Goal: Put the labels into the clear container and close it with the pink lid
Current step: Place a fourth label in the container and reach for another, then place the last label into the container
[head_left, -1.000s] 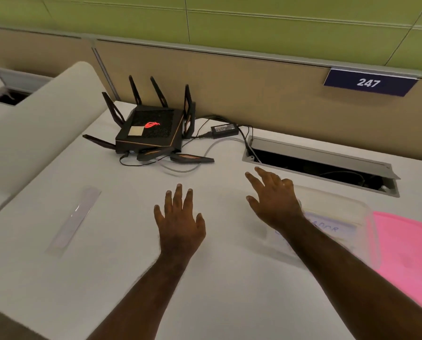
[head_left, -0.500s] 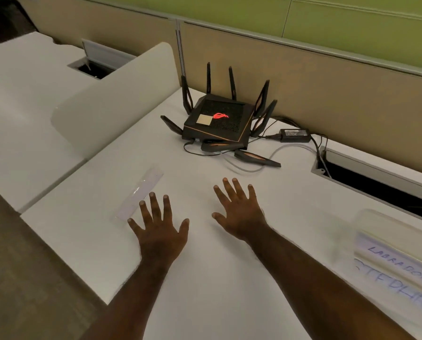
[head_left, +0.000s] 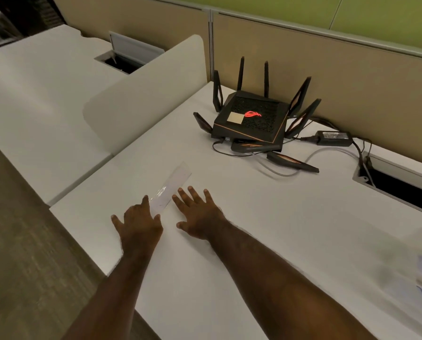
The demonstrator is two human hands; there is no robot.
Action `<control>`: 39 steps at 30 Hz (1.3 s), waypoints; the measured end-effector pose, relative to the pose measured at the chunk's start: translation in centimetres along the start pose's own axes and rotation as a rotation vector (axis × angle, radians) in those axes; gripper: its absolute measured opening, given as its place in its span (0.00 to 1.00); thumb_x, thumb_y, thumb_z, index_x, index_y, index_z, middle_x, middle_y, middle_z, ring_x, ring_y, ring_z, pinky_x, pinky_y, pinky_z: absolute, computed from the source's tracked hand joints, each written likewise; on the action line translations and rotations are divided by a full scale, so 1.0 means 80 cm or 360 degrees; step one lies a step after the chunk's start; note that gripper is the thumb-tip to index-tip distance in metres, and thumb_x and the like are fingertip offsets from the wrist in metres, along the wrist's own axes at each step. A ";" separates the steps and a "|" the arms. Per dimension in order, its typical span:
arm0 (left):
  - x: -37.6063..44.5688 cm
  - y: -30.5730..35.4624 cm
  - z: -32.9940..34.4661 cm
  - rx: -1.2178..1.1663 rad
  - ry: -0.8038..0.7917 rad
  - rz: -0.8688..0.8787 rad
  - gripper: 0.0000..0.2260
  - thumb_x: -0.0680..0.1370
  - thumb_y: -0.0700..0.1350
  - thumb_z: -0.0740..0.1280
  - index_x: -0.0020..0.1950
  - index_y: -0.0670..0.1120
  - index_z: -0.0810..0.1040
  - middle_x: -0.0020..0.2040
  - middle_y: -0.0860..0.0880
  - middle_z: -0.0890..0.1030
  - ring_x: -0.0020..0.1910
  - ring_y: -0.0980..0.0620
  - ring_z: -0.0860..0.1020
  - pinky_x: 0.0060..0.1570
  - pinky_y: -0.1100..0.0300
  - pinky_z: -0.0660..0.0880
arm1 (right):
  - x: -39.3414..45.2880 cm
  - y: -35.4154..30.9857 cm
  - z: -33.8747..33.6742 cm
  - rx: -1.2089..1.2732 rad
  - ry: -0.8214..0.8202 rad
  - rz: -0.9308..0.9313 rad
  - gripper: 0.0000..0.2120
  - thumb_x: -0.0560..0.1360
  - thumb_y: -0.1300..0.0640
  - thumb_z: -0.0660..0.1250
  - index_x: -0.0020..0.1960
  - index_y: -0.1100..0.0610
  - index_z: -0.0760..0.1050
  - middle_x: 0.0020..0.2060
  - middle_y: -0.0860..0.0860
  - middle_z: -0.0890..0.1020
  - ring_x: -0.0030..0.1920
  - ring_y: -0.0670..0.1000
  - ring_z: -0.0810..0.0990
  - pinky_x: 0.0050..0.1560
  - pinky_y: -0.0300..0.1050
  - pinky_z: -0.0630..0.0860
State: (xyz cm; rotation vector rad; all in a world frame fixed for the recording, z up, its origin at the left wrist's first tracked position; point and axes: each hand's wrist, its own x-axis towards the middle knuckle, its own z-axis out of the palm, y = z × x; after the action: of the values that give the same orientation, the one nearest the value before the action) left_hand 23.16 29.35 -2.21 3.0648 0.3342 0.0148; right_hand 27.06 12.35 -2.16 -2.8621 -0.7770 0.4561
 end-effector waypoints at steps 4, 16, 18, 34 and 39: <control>0.014 0.000 -0.023 -0.0522 -0.0044 -0.0102 0.12 0.78 0.44 0.63 0.60 0.47 0.79 0.53 0.45 0.84 0.52 0.42 0.80 0.58 0.46 0.73 | 0.007 -0.012 -0.003 0.0052 0.0031 -0.0015 0.38 0.78 0.44 0.59 0.78 0.49 0.40 0.79 0.50 0.42 0.78 0.55 0.41 0.74 0.63 0.42; -0.031 0.061 -0.107 -0.1783 -0.0727 -0.0163 0.09 0.77 0.37 0.65 0.51 0.47 0.83 0.42 0.47 0.86 0.43 0.49 0.81 0.48 0.58 0.73 | -0.091 0.103 -0.033 0.0000 0.0463 0.0182 0.39 0.76 0.55 0.66 0.78 0.46 0.46 0.79 0.50 0.49 0.78 0.54 0.47 0.74 0.61 0.50; -0.035 0.076 -0.117 -0.1761 -0.0859 -0.0035 0.09 0.78 0.38 0.64 0.53 0.47 0.83 0.43 0.47 0.86 0.45 0.49 0.81 0.50 0.57 0.73 | -0.121 0.131 -0.042 0.0003 0.0496 0.0238 0.37 0.77 0.55 0.66 0.78 0.46 0.47 0.79 0.49 0.50 0.78 0.53 0.47 0.74 0.60 0.51; -0.077 0.277 -0.136 -0.0879 -0.0699 0.1053 0.32 0.68 0.52 0.77 0.70 0.56 0.71 0.55 0.57 0.74 0.53 0.56 0.76 0.46 0.65 0.74 | -0.404 0.269 -0.101 0.0240 0.0495 0.0686 0.30 0.74 0.40 0.66 0.73 0.46 0.66 0.71 0.47 0.71 0.74 0.48 0.62 0.72 0.50 0.56; -0.114 0.361 -0.143 -0.0663 -0.0585 0.1345 0.27 0.71 0.59 0.72 0.69 0.57 0.72 0.62 0.57 0.76 0.60 0.55 0.72 0.61 0.56 0.71 | -0.504 0.307 -0.099 0.0307 0.0487 0.0908 0.27 0.73 0.37 0.64 0.70 0.42 0.68 0.71 0.47 0.72 0.73 0.46 0.63 0.72 0.50 0.59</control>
State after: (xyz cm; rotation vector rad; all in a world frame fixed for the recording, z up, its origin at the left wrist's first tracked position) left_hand 20.29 -0.10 10.91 2.4841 -0.8577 -0.3751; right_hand 8.12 -29.84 10.29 -2.8282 0.1358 0.1275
